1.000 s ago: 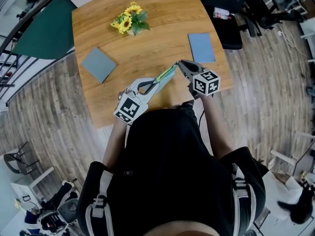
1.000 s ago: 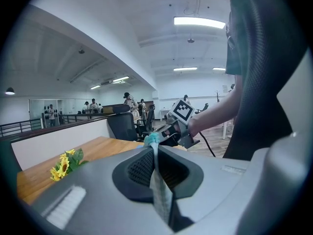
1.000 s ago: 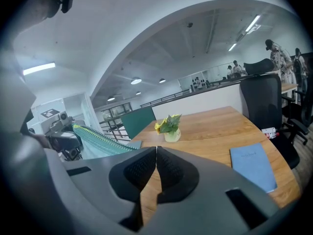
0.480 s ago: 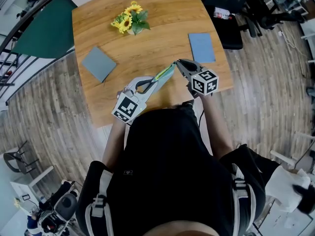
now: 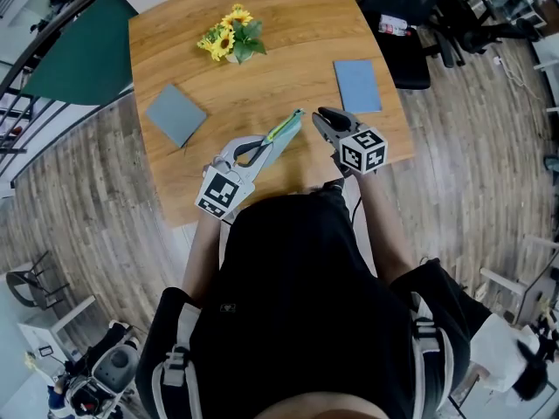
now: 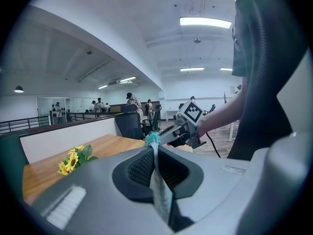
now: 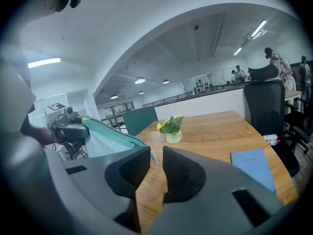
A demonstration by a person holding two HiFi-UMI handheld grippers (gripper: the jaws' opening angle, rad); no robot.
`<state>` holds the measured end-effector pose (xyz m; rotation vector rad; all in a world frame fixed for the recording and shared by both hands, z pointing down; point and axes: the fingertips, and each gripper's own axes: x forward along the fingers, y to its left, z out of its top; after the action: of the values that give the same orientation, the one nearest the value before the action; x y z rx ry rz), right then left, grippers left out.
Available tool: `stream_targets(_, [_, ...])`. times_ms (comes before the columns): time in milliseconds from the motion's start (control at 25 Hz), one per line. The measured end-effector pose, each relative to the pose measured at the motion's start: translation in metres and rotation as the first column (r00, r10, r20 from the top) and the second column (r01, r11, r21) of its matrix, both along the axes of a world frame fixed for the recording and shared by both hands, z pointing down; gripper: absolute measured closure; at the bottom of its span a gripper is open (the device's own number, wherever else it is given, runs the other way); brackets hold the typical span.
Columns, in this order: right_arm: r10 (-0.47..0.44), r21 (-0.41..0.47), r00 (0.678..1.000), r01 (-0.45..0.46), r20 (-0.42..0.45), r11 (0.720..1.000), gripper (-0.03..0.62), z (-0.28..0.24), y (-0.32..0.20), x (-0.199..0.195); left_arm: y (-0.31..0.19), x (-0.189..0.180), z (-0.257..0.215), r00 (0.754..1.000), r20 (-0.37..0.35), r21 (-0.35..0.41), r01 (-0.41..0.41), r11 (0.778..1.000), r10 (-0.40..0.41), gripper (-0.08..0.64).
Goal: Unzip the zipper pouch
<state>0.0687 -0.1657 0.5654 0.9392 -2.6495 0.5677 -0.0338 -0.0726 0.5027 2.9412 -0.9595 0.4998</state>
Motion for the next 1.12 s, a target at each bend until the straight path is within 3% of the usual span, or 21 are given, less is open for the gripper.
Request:
stream_targets(400, [-0.023, 0.001, 1.0, 0.023, -0.021, 1.0, 0.588, 0.005, 0.018, 0.001, -0.002, -0.022, 0.002, 0.998, 0.01, 0.002, 0.062, 0.998, -0.062, 0.551])
stream_targets(1120, [-0.051, 0.041, 0.996, 0.054, -0.074, 0.998, 0.589, 0.01, 0.04, 0.002, -0.009, -0.048, 0.016, 0.984, 0.018, -0.039, 0.179, 0.983, -0.178, 0.551])
